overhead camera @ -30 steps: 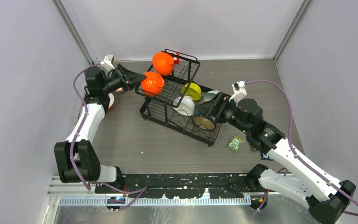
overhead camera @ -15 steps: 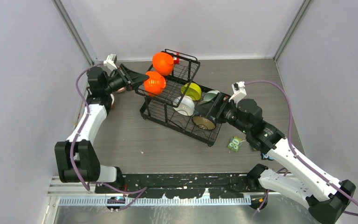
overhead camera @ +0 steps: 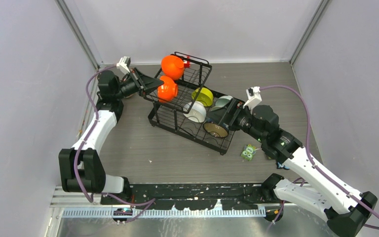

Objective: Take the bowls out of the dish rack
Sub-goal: Pick up the bowl from the dish rack, then place the bowl at the center of the board.

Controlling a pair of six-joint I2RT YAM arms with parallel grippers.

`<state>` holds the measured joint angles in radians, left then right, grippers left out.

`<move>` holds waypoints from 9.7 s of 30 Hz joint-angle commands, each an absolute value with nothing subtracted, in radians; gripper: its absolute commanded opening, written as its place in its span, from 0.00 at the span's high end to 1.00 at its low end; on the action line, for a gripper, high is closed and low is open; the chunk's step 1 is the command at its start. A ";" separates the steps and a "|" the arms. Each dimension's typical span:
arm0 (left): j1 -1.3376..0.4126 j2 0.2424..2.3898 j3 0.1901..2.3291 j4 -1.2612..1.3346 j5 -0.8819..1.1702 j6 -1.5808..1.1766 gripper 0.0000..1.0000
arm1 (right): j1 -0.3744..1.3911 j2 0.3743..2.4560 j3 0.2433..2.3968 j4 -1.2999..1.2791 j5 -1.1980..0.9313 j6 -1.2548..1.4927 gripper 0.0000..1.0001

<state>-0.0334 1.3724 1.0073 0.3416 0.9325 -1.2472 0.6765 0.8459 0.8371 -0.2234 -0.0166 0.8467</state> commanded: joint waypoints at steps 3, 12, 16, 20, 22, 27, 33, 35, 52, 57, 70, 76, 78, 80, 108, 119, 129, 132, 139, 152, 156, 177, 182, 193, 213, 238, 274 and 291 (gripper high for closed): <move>-0.040 1.362 1.019 0.428 0.936 -1.280 1.00 | 0.675 0.824 0.848 -0.219 -0.003 0.831 0.14; -0.046 1.350 1.035 0.513 0.919 -1.344 1.00 | 0.675 0.815 0.856 -0.226 -0.003 0.830 0.14; -0.045 1.367 1.034 0.615 0.917 -1.435 1.00 | 0.674 0.807 0.859 -0.235 0.032 0.827 0.14; -0.046 1.387 1.031 0.727 0.913 -1.528 1.00 | 0.674 0.803 0.863 -0.239 0.032 0.827 0.14; -0.045 1.394 1.031 0.777 0.911 -1.569 1.00 | 0.675 0.802 0.865 -0.238 0.031 0.828 0.14; -0.049 1.403 1.039 0.887 0.909 -1.657 1.00 | 0.675 0.804 0.870 -0.234 0.020 0.826 0.14; -0.067 1.417 1.052 0.946 0.901 -1.707 1.00 | 0.675 0.807 0.867 -0.214 -0.024 0.831 0.14; -0.075 1.417 1.056 0.951 0.901 -1.713 1.00 | 0.675 0.804 0.867 -0.216 -0.029 0.831 0.14; -0.253 1.091 1.237 0.042 0.840 -1.032 1.00 | 0.674 0.832 1.167 -0.445 -0.064 0.651 0.14; -0.426 0.993 1.220 -0.149 0.686 -0.836 1.00 | 0.675 0.833 1.277 -0.592 -0.086 0.582 0.14; -0.962 0.919 1.299 -0.691 0.193 -0.427 1.00 | 0.675 0.882 1.499 -0.930 -0.236 0.479 0.14; -1.360 1.007 1.321 -0.828 -0.202 -0.257 1.00 | 0.677 0.930 1.516 -1.024 -0.240 0.502 0.15; -1.487 1.043 1.315 -0.839 -0.312 -0.186 1.00 | 0.677 0.956 1.535 -1.059 -0.249 0.503 0.17; -1.574 1.080 1.302 -0.841 -0.391 -0.119 1.00 | 0.680 0.984 1.558 -1.093 -0.262 0.505 0.20; -1.667 1.045 1.162 -0.812 -0.359 0.102 1.00 | 1.127 1.345 1.607 -1.109 0.115 0.555 0.33; -1.676 1.035 1.139 -0.809 -0.354 0.066 1.00 | 1.212 1.419 1.614 -1.118 0.208 0.549 0.52; -1.680 1.036 1.131 -0.794 -0.356 0.037 1.00 | 1.239 1.420 1.552 -1.101 0.235 0.569 0.72; -1.680 1.029 1.125 -0.787 -0.356 0.030 1.00 | 1.241 1.416 1.527 -1.098 0.236 0.576 0.72; -1.681 1.024 1.123 -0.780 -0.356 0.019 1.00 | 1.248 1.413 1.491 -1.079 0.232 0.592 0.65; -1.683 1.002 1.115 -0.761 -0.477 -0.065 0.51 | 1.259 1.339 1.446 -1.063 0.305 0.629 0.99; -1.683 0.941 1.077 -0.684 -0.591 -0.161 0.29 | 1.259 1.265 1.390 -1.039 0.363 0.671 0.99; -1.676 0.940 1.112 -0.829 -0.953 -1.204 0.00 | 1.259 1.104 1.154 -0.902 0.568 0.878 0.99; -1.668 1.101 1.247 -1.097 -1.030 -1.469 0.00 | 1.259 1.121 1.158 -0.890 0.566 0.899 0.99; -1.513 1.212 1.293 -1.233 -0.903 -1.673 0.11 | 1.269 1.135 1.159 -0.893 0.581 0.934 0.99; -1.459 1.321 1.271 -1.238 -0.848 -1.696 0.70 | 1.300 1.212 1.195 -0.885 0.593 0.964 0.99; -1.459 1.291 1.187 -1.152 -0.808 -1.680 1.00 | 1.305 1.221 1.203 -0.859 0.578 0.952 0.99; -0.893 0.847 1.268 -1.029 -0.919 -0.742 1.00 | 1.313 0.800 1.096 -0.752 0.434 0.591 0.04; 0.146 1.084 1.161 -0.740 -0.069 -0.838 1.00 | 1.313 0.577 0.923 -0.676 0.447 0.570 0.04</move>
<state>0.0017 1.0378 1.2499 -0.8703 -0.3157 -0.7483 1.3071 0.6136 0.9718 -0.7498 0.4328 0.5762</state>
